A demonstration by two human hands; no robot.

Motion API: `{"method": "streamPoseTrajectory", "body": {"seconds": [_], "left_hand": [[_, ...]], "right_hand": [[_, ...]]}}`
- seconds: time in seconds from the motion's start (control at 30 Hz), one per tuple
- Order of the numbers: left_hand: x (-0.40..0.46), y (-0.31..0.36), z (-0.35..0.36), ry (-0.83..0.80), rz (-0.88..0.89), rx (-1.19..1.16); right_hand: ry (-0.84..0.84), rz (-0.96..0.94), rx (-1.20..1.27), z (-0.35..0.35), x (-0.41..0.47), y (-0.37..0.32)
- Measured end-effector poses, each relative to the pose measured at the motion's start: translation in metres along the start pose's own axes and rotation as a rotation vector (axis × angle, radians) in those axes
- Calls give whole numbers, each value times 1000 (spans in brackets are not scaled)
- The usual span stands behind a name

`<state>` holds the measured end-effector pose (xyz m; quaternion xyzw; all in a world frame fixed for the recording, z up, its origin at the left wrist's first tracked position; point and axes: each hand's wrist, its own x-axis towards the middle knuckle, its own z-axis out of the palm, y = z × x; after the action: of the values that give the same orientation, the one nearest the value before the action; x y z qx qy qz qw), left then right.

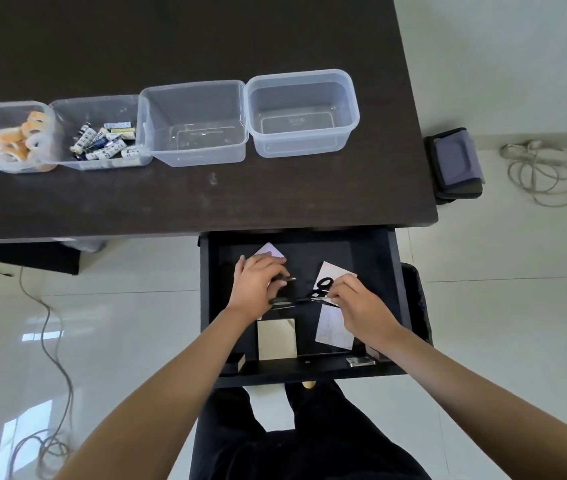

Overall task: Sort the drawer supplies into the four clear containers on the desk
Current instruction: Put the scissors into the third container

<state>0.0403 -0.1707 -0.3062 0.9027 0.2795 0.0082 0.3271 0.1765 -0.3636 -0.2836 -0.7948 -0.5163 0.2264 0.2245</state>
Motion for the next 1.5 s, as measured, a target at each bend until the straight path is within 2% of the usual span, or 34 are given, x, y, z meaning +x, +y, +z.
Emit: {"method": "streamPoseTrajectory", "body": {"seconds": [0.17,0.5,0.8,0.9,1.0,1.13,1.2,1.33,1.5], "left_hand": [[-7,23,-9,-19,-38,-223],[-13,38,-51,47,-157,-454],[-43,20,-107,-188,-162,-493],[-60,2,-126,-284,-159,-385],[-77,-20,-139,-295,-156,-285],[-95,-41,-154,-265,-127,-340],[-102,-50,-162,-245,-131,-383],[-115,-71,-174,-174,-162,-435],[-128,-98,-191,-113,-232,-588]], "right_hand": [[-33,-41,-33,-26,-13,-4],[-179,-2,-64,-62,15,-32],[-315,73,25,-65,66,-115],[-329,129,145,-60,83,-146],[-299,144,231,-57,98,-174],[-275,145,308,-48,111,-198],[-232,191,423,-42,112,-207],[-72,280,635,-33,114,-223],[188,269,570,-19,120,-246]]}}
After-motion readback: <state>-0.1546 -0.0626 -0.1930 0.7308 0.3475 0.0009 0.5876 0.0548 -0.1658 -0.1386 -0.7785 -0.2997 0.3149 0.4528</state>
